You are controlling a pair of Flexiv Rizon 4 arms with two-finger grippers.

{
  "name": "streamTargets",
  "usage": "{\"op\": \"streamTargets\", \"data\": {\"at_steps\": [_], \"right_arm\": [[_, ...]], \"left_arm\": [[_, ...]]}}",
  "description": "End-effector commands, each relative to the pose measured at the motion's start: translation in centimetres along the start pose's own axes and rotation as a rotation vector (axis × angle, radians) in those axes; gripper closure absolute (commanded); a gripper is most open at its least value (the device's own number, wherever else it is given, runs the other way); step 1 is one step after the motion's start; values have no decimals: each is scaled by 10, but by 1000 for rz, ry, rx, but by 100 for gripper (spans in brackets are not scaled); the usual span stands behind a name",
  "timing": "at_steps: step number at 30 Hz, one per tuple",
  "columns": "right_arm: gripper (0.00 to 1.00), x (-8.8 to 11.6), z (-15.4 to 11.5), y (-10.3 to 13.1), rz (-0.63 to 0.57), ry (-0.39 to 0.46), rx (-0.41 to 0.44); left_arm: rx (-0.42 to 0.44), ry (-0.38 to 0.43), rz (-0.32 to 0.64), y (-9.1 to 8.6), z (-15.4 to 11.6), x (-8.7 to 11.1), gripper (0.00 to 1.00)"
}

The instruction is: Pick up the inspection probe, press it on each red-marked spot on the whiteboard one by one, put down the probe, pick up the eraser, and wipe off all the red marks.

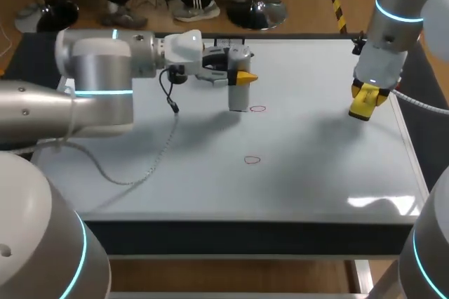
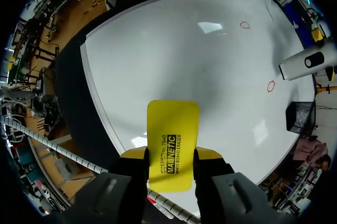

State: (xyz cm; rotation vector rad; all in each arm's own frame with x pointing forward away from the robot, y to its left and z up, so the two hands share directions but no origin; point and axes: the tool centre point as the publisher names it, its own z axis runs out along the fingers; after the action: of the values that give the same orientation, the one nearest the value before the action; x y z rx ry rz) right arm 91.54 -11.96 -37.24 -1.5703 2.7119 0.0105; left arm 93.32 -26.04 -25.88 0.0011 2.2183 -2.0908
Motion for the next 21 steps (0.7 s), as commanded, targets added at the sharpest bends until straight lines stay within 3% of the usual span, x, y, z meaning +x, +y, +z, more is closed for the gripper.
{"op": "streamTargets", "data": {"at_steps": [1,21], "right_arm": [[100,0,-1,-1,-2,3,1],[100,0,-1,-1,-2,3,1]], "left_arm": [[8,80,-6,4,23,-14,100],[34,110,-19,12,43,-18,100]]}}
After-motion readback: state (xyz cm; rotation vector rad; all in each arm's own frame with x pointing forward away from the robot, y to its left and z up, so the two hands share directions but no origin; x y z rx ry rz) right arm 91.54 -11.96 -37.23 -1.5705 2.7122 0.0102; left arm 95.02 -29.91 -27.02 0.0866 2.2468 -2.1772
